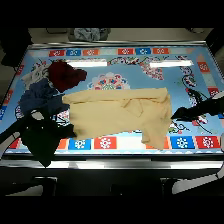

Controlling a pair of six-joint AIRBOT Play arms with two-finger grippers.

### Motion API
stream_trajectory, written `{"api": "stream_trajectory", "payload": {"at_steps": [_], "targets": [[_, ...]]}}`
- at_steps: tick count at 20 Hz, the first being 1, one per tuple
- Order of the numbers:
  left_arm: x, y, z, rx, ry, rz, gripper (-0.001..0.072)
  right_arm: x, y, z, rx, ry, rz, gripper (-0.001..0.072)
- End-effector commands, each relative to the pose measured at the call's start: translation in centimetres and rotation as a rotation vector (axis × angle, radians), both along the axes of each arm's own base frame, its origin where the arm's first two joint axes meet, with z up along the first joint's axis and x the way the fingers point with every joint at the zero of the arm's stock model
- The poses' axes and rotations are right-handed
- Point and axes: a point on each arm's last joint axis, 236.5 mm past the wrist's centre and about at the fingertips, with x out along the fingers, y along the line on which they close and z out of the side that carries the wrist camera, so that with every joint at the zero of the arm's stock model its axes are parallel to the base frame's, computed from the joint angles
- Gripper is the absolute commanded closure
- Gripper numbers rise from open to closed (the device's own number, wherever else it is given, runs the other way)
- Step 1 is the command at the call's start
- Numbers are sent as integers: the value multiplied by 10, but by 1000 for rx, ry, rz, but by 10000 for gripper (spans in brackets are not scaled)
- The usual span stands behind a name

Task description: Fold the shirts.

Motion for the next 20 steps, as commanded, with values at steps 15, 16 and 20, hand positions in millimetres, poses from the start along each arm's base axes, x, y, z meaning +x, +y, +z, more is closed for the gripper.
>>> {"api": "stream_trajectory", "payload": {"at_steps": [15,16,20], "targets": [[86,68,540,253,-1430,97,687,-13,5,509,-760,-1274,-10,665],[54,69,593,280,-1567,131,687,-59,17,566,-864,-1429,-55,665],[-22,58,655,256,-1749,176,688,-183,47,636,-1054,-1624,-166,665]]}}
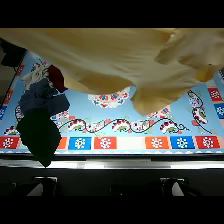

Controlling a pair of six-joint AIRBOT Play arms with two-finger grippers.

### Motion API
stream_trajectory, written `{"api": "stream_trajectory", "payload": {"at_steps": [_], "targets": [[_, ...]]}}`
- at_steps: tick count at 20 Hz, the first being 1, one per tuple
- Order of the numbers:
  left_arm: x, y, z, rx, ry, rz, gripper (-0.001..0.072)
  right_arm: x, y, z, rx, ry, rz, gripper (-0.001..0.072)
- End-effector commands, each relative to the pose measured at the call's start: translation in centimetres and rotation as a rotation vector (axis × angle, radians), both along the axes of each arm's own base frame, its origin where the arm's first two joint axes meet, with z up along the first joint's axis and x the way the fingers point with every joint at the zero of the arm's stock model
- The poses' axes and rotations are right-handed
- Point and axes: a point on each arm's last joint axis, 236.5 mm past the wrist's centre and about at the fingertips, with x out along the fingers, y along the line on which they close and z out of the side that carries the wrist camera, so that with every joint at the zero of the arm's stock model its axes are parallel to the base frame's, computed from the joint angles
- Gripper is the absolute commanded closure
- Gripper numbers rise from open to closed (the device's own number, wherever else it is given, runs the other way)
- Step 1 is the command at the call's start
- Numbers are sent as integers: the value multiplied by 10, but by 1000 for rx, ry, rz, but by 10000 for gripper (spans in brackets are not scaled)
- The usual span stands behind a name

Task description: Fold the shirts.

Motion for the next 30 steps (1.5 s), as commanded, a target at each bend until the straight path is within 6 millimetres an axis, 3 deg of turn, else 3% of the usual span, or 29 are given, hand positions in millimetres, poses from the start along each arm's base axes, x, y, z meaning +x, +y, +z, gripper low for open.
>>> {"api": "stream_trajectory", "payload": {"at_steps": [1,3,5,7,9,11,13,14,16,18,19,21,23,26,28,30], "targets": [[-73,-4,65,-2,-198,29,688,-112,26,73,-110,-267,-99,665],[-81,-5,69,-1,-215,29,688,-128,33,78,-122,-295,-99,665],[-83,-5,67,2,-209,27,688,-131,32,78,-127,-291,-107,665],[-75,-5,58,8,-171,27,688,-125,22,67,-132,-238,-139,665],[-52,-3,29,8,-70,20,688,-102,8,41,-111,-120,-150,666],[-9,2,-21,-4,90,13,688,-59,-10,-8,-58,83,-135,666],[44,10,-94,-9,288,5,688,-3,-32,-99,45,432,-94,666],[70,14,-141,-8,401,-3,688,19,-36,-149,110,615,-51,666],[112,18,-243,-27,641,-19,688,65,-37,-245,204,916,28,666],[140,17,-345,-33,858,-49,687,114,-27,-331,246,1101,65,666],[152,15,-385,-42,936,-58,688,140,-18,-371,274,1150,73,666],[182,13,-452,-63,1023,-54,687,196,-4,-432,325,1121,53,665],[209,14,-490,-81,1043,-44,687,241,5,-471,375,1041,18,665],[245,12,-512,-128,1017,-45,687,286,12,-491,429,905,25,665],[259,12,-516,-134,1002,-47,685,297,11,-489,451,855,25,665],[264,14,-511,-120,983,-55,685,287,13,-485,406,890,54,664]]}}
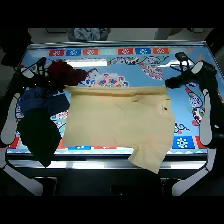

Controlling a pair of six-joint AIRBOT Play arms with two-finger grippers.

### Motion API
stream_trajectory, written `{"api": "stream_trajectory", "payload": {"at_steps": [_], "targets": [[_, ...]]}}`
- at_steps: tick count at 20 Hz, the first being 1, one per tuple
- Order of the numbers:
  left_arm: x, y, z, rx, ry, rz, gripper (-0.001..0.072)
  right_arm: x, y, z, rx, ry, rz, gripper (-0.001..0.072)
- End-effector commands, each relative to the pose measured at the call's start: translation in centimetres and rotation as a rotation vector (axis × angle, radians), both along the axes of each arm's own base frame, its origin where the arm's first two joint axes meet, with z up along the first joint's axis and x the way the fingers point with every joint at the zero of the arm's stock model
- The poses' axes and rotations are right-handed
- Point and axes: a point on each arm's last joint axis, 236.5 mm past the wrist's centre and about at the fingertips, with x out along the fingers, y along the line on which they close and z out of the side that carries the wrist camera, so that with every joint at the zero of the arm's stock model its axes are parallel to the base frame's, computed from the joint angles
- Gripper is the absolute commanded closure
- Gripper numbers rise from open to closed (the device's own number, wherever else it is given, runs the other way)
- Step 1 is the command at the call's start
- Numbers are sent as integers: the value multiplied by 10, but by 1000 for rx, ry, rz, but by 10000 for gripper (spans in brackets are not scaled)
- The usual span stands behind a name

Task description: Fold the shirts.

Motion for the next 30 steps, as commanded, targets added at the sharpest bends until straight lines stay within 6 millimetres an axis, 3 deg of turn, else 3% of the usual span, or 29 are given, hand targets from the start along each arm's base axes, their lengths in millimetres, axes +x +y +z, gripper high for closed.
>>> {"api": "stream_trajectory", "payload": {"at_steps": [1,3,5,6,9,11,14,17,21,22,23,24,25,27,28,29,30], "targets": [[11,-1,-4,-1,-11,-39,684,-3,7,-3,-24,11,68,664],[-16,-1,4,10,74,-133,686,-52,3,2,-72,181,133,664],[-63,2,-4,2,269,-181,686,-103,1,5,-81,371,160,664],[-85,7,-11,18,375,-183,686,-116,3,4,-72,425,171,664],[-128,13,-24,45,558,-222,686,-130,9,-12,-32,491,133,665],[-145,10,-34,27,634,-215,687,-145,20,-30,18,554,137,665],[-162,1,-48,17,701,-238,686,-156,20,-50,23,596,132,665],[-172,-6,-56,15,736,-258,686,-155,18,-56,15,590,127,665],[-172,-7,-56,16,735,-254,682,-153,18,-61,17,587,116,664],[-172,-7,-56,15,735,-255,609,-153,18,-63,21,593,108,660],[-172,-6,-54,14,738,-254,437,-153,17,-61,23,590,102,523],[-170,-4,-49,14,729,-235,307,-154,15,-57,24,590,100,238],[-167,0,-41,13,710,-223,305,-160,9,-46,17,593,124,120],[-167,9,-19,9,673,-203,303,-178,-13,-21,22,605,112,103],[-169,12,-9,8,660,-188,276,-189,-27,-9,37,615,78,108],[-173,13,-3,9,651,-184,188,-200,-39,0,50,627,55,126],[-181,11,0,8,657,-187,188,-211,-49,7,64,638,28,140]]}}
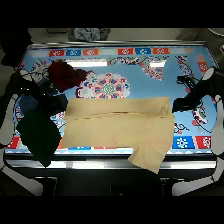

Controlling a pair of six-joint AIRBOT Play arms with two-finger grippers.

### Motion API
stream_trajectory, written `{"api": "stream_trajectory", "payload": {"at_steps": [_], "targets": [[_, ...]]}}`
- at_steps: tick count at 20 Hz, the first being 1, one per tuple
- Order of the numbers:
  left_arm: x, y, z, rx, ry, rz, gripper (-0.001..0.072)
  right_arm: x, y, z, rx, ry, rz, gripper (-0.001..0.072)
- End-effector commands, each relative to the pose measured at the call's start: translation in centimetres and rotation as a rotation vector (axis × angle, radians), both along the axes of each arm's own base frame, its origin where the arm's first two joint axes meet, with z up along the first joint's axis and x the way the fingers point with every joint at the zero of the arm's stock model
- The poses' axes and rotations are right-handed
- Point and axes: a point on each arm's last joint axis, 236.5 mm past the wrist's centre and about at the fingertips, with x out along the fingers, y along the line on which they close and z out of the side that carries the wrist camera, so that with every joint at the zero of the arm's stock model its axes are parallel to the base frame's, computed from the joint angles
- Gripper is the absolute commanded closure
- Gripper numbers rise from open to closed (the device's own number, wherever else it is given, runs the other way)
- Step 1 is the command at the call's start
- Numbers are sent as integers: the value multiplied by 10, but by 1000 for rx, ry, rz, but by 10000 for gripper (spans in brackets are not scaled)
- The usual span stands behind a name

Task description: Fold the shirts.

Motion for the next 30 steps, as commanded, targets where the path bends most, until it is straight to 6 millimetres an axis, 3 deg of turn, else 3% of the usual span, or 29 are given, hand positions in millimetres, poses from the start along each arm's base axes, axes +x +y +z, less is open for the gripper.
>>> {"api": "stream_trajectory", "payload": {"at_steps": [1,4,7,9,15,17,20,22,23,24,25,27,30], "targets": [[-24,-1,16,-2,11,10,190,-40,-30,27,19,46,-63,144],[-80,-17,-12,-7,79,16,202,-57,-28,22,20,37,-84,146],[-137,-26,-42,-12,100,26,202,-69,-9,9,87,59,-71,146],[-158,-25,-52,-8,92,47,202,-75,-5,2,102,80,-73,146],[-169,-23,-68,3,82,78,204,-78,-4,1,103,86,-67,147],[-170,-27,-70,-14,79,84,251,-78,-4,1,103,86,-66,147],[-168,-36,-72,-36,71,100,254,-83,-6,2,92,101,-62,147],[-172,-41,-77,-39,75,97,342,-87,-10,3,67,101,-61,146],[-175,-43,-81,-35,76,99,420,-91,-12,2,51,102,-61,146],[-174,-43,-84,-29,68,107,565,-97,-13,0,39,110,-61,146],[-171,-43,-86,-25,57,119,648,-108,-12,-6,33,130,-55,145],[-166,-42,-86,-21,33,123,683,-134,-3,-22,51,180,-38,144],[-164,-42,-85,-21,22,121,683,-157,30,-45,151,172,-28,138]]}}
